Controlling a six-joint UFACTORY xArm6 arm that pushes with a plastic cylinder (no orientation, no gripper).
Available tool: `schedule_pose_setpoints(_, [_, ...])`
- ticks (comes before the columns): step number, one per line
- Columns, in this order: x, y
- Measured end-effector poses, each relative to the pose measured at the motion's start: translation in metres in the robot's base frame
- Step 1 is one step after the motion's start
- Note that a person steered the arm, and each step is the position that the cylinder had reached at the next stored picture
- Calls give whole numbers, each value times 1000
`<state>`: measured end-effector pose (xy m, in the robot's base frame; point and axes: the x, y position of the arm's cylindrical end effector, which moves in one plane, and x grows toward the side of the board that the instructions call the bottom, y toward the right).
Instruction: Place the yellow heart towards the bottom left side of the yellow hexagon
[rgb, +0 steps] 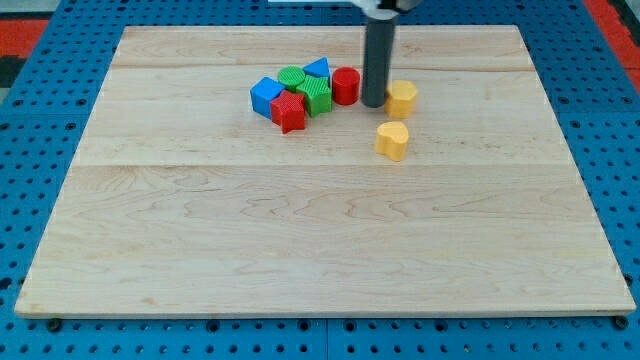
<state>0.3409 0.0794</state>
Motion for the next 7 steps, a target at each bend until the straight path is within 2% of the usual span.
schedule_pose_setpoints(1, [0,7])
schedule_pose_setpoints(2, [21,-48])
schedule_pose_setpoints(3, [29,-40])
schedule_pose_setpoints(4, [50,-33])
schedule_pose_setpoints(5, [82,-57])
schedule_pose_setpoints(7, [83,2])
